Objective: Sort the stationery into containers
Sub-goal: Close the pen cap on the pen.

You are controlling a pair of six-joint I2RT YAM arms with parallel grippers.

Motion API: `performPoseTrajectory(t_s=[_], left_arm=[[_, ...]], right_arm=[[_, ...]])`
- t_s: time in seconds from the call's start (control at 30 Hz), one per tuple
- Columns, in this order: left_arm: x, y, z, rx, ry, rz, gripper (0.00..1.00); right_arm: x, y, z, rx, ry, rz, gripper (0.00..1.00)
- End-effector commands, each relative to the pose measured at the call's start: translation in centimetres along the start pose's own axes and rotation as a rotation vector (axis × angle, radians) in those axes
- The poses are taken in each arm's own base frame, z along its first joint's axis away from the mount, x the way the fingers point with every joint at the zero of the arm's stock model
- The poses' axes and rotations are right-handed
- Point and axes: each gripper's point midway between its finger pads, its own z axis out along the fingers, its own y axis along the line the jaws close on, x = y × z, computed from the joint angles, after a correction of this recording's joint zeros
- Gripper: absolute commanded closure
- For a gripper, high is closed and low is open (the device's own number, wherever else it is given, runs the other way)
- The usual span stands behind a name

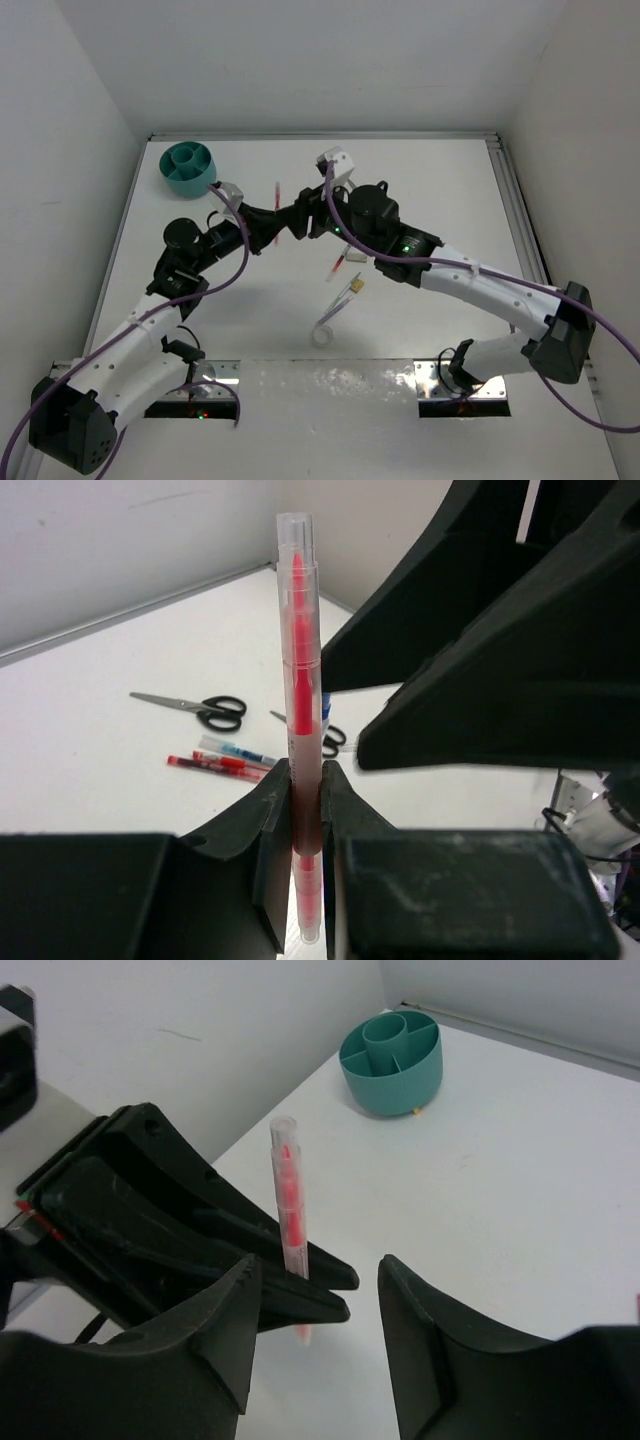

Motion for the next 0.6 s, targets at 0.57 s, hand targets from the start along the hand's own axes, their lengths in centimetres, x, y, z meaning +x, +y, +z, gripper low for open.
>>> performPoseTrajectory(t_s=[0.57], left_arm=[[-1.1,-1.4,-0.3,0.053,-0.062,-0.019,1.0]], right_arm=[[-6.6,1.5,1.5,-0.07,-0.088,-0.056,0.38]])
